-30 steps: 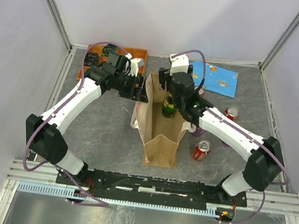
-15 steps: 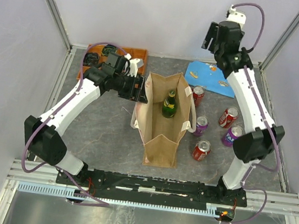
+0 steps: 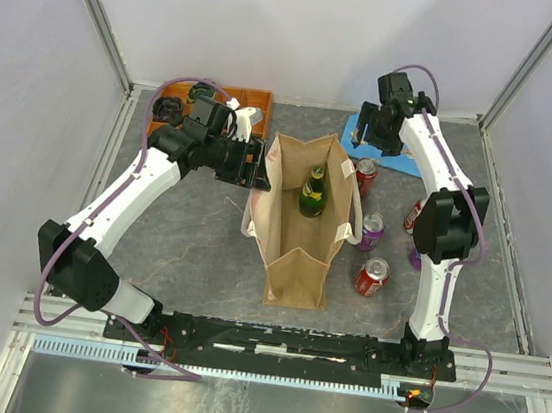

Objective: Place the beverage into the canvas bag

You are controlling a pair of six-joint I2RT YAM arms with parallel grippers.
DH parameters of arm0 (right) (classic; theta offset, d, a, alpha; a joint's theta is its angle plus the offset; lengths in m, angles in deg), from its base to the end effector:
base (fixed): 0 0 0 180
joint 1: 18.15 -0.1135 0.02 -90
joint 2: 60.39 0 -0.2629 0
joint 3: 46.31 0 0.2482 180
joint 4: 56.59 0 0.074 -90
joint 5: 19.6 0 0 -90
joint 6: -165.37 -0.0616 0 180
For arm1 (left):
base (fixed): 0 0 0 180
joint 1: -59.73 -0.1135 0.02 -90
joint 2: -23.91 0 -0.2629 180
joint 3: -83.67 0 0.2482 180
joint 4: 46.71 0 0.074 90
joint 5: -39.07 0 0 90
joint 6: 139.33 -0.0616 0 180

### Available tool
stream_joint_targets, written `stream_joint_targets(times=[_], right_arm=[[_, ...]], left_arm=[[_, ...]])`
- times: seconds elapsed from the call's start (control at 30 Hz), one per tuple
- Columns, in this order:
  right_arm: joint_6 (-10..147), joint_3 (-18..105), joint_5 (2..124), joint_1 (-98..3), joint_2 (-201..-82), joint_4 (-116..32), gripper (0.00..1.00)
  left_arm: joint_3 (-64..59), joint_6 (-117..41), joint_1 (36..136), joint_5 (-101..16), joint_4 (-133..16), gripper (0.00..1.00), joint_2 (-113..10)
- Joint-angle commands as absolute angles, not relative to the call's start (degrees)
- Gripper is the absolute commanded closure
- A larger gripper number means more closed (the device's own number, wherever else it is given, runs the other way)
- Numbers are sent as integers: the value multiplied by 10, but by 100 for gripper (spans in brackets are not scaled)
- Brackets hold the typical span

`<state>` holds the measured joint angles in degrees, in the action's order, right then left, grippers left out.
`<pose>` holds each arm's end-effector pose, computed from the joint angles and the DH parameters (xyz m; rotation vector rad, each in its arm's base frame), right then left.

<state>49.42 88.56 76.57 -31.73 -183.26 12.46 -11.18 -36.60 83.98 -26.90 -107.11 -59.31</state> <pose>0.4672 0.1060 0.2724 0.3167 2.5430 0.1263 0.2796 -0.1534 0.3266 0.4453 2.4413 -0.7944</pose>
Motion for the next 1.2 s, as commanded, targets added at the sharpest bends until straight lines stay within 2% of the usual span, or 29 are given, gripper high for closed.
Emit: stream_joint_targets(times=[0.0, 0.37, 0.57, 0.83, 1.03, 1.17], right_arm=[[480, 864, 725, -319, -1832, 133, 19], [479, 778, 724, -319, -1824, 120, 24], [480, 771, 729, -320, -1820, 121, 33], [498, 761, 733, -320, -1819, 145, 20], [506, 751, 739, -323, -1816, 148, 19], [507, 751, 753, -325, -1812, 149, 26]], left_arm=[[-116, -397, 843, -269, -1065, 23, -580], [-119, -398, 843, -273, -1067, 24, -582], [-127, -397, 843, -272, -1067, 24, -589], [-130, -399, 843, -269, -1068, 24, -591], [-133, -399, 843, -269, -1071, 24, -593], [-134, -400, 843, -269, -1071, 24, -593]])
